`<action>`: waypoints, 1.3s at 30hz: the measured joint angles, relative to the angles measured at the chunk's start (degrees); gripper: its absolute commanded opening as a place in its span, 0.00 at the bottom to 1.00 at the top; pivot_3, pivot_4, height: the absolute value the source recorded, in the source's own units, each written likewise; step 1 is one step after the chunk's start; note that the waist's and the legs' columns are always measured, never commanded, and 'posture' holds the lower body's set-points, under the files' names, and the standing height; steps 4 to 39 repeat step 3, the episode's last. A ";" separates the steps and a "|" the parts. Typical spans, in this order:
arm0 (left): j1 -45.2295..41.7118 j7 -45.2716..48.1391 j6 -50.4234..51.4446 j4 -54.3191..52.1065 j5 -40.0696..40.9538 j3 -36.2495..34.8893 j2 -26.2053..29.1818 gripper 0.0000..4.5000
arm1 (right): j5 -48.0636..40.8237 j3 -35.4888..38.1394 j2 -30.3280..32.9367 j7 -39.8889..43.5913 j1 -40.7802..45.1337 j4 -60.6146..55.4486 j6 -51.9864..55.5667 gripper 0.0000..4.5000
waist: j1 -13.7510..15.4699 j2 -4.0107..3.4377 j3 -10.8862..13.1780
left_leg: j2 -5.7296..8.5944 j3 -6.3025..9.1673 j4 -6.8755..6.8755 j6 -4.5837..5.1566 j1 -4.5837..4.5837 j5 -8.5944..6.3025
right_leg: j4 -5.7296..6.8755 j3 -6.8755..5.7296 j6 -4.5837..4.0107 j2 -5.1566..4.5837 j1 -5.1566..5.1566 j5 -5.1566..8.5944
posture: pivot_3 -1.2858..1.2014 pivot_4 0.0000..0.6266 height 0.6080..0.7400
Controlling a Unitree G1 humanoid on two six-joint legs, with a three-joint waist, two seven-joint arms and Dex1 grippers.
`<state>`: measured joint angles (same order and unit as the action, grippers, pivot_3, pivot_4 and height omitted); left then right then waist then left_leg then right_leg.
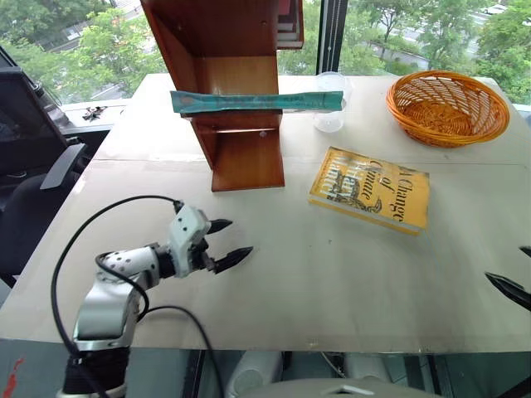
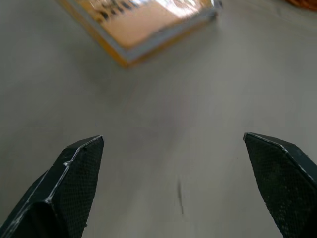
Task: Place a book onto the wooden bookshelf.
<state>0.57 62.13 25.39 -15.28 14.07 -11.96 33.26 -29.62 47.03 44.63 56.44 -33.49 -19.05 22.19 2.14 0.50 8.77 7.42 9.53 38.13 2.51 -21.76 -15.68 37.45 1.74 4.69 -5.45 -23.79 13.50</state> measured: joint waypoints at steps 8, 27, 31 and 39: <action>0.43 0.18 -0.97 0.23 2.15 0.19 0.88 1.00 | 0.17 1.89 -0.01 0.88 -0.52 1.27 -1.76 1.00 | -0.10 -0.01 0.00 | -0.03 -0.01 0.02 0.02 0.09 -0.01 | -0.02 0.02 0.00 0.03 0.11 0.00 | 0.52 0.24 1.00; 0.43 0.18 -0.97 0.23 2.15 0.19 0.88 1.00 | 0.17 1.89 -0.01 0.88 -0.52 1.27 -1.76 1.00 | -0.10 -0.01 0.00 | -0.03 -0.01 0.02 0.02 0.09 -0.01 | -0.02 0.02 0.00 0.03 0.11 0.00 | 0.52 0.24 1.00; 0.43 0.18 -0.97 0.23 2.15 0.19 0.88 1.00 | 0.17 1.89 -0.01 0.88 -0.52 1.27 -1.76 1.00 | -0.10 -0.01 0.00 | -0.03 -0.01 0.02 0.02 0.09 -0.01 | -0.02 0.02 0.00 0.03 0.11 0.00 | 0.52 0.24 1.00; 0.43 0.18 -0.97 0.23 2.15 0.19 0.88 1.00 | 0.17 1.89 -0.01 0.88 -0.52 1.27 -1.76 1.00 | -0.10 -0.01 0.00 | -0.03 -0.01 0.02 0.02 0.09 -0.01 | -0.02 0.02 0.00 0.03 0.11 0.00 | 0.52 0.24 1.00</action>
